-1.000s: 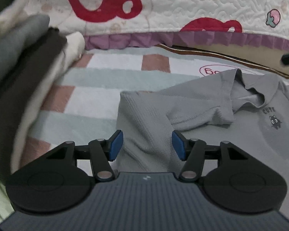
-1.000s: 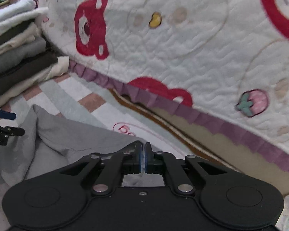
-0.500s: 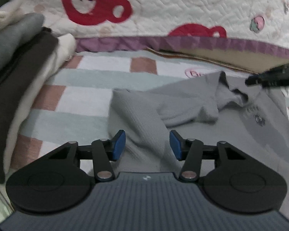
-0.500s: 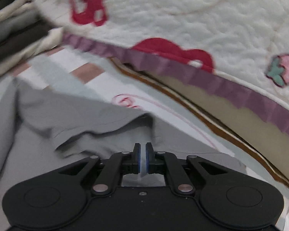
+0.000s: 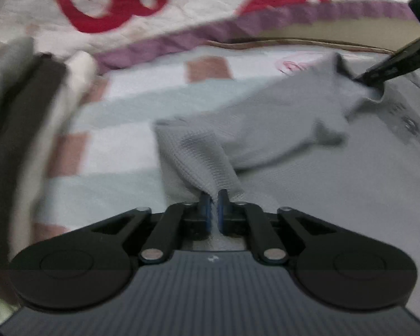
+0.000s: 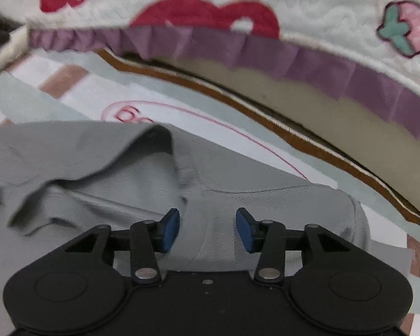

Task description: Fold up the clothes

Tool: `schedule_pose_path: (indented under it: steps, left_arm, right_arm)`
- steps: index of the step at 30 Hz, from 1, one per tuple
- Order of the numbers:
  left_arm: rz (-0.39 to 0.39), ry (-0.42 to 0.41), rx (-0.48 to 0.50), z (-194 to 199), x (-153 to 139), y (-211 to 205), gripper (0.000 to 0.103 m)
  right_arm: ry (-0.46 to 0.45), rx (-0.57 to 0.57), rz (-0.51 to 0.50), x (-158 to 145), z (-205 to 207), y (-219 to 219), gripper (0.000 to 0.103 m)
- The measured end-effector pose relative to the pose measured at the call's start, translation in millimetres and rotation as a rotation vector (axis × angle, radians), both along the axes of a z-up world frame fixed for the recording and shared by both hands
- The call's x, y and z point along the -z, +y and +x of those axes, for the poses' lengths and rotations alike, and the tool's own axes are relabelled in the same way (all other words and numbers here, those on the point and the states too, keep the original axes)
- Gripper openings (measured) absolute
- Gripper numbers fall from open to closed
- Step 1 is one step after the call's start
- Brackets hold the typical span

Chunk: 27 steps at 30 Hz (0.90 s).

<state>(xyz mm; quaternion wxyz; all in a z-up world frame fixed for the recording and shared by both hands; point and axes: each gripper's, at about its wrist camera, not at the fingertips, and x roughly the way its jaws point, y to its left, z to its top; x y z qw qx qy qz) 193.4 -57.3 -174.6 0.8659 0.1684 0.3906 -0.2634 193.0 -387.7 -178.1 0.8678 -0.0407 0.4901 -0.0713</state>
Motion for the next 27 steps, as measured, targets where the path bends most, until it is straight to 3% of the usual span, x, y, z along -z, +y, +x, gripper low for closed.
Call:
schedule_pose_path:
  steps: [1,5,8,10,14,16,19,20,21,23,27]
  left_arm:
    - [-0.025,-0.041,-0.008,2,-11,8,0.004]
    - [-0.061,-0.065,-0.055,24,-23,31,0.004]
    - [-0.127,0.034,-0.102,54,-6,44,0.004]
    - [-0.216,0.120,-0.162,69,8,58,0.005]
    - [-0.355,0.208,-0.247,80,24,85,0.005]
    - [-0.400,0.173,-0.276,80,15,99,0.004]
    - [-0.357,0.048,-0.312,78,3,115,0.003]
    - [-0.339,0.040,-0.315,80,4,118,0.003]
    - [-0.331,0.041,-0.318,81,5,121,0.003]
    - [-0.377,0.088,-0.319,78,6,124,0.003]
    - [-0.417,0.099,-0.177,62,-9,104,0.005]
  right_arm:
    - [-0.008,-0.006,0.012,-2,5,-5,0.002]
    - [-0.104,0.021,0.075,-34,26,-32,0.001]
    - [-0.137,0.055,0.102,-59,43,-49,0.001]
    - [-0.155,0.068,0.109,-74,50,-57,0.001]
    - [-0.130,0.065,0.097,-76,61,-64,0.001]
    - [-0.101,0.065,0.083,-67,65,-64,0.002]
    - [-0.097,0.058,0.028,-57,67,-57,0.018]
    - [-0.108,0.031,-0.055,-56,64,-48,0.032]
    - [-0.128,-0.001,-0.126,-57,61,-37,0.038]
    - [-0.175,-0.055,-0.216,-61,53,-17,0.038]
    - [-0.243,-0.068,-0.179,-77,45,10,0.051]
